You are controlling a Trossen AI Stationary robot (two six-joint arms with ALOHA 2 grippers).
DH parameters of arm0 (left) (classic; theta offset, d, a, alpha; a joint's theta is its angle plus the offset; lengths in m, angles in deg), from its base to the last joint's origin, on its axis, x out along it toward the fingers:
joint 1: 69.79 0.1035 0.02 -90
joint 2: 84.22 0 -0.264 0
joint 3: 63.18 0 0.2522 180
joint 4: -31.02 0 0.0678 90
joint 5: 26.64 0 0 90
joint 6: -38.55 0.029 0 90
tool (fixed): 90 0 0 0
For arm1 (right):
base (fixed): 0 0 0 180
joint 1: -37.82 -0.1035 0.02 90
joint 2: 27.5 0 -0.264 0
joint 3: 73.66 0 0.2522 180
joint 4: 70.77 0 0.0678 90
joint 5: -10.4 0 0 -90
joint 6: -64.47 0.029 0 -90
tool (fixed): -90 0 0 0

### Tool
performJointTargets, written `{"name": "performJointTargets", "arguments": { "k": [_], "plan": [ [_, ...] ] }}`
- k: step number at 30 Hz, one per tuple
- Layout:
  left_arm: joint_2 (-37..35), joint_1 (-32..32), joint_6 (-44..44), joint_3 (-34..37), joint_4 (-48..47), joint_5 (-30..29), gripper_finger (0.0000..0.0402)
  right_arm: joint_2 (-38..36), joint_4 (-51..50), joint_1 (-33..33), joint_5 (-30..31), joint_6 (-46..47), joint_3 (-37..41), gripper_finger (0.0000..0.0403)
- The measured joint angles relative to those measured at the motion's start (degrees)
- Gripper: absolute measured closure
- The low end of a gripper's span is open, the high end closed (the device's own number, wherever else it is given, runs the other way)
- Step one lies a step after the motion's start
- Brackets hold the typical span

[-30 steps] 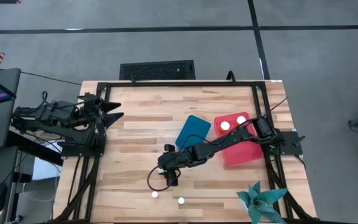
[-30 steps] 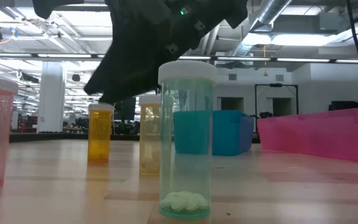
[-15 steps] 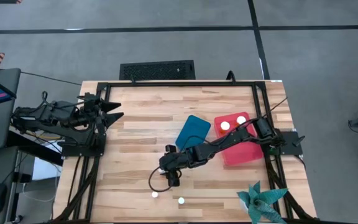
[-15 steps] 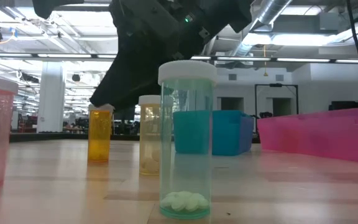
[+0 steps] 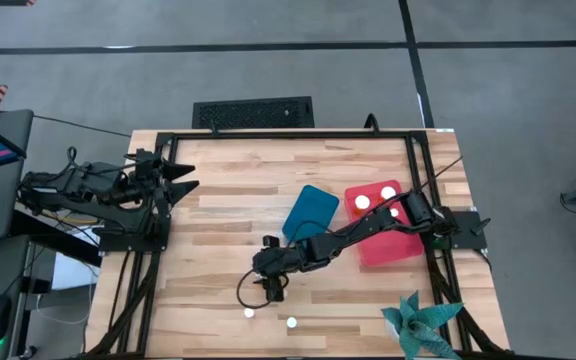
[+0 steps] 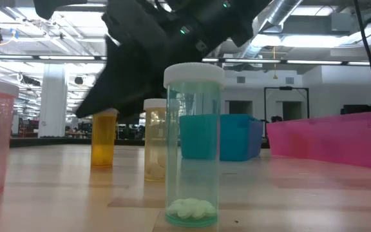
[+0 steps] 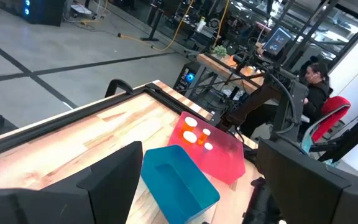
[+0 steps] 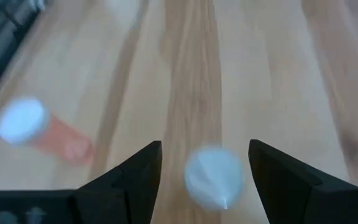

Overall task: Pick and place medicine bottles into bin by pill shape (circle, oval)
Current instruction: Put the orange tablet bottle into the blue bin

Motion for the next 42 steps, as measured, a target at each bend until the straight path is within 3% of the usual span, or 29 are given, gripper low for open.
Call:
{"name": "performJointTargets", "arguments": {
  "k": [9, 24, 34, 42],
  "plan": [
    [0.0, 0.0, -0.2, 0.0, 0.0, 0.0, 0.0090, -1.5, -3.5, 0.5, 1.0, -2.0, 0.0, 0.0162],
    [0.0, 0.0, -0.1, 0.0, 0.0, 0.0, 0.0090, -1.5, -3.7, 0.7, 1.0, -2.2, 0.0, 0.0291],
    [0.0, 0.0, 0.1, 0.0, 0.0, 0.0, 0.0090, -8.3, -8.6, 3.6, 1.5, -2.5, 0.0, 0.0280],
    [0.0, 0.0, 0.1, 0.0, 0.0, 0.0, 0.0090, -20.6, -25.7, 8.8, 11.5, -6.9, 0.0, 0.0282]
  ]
}}
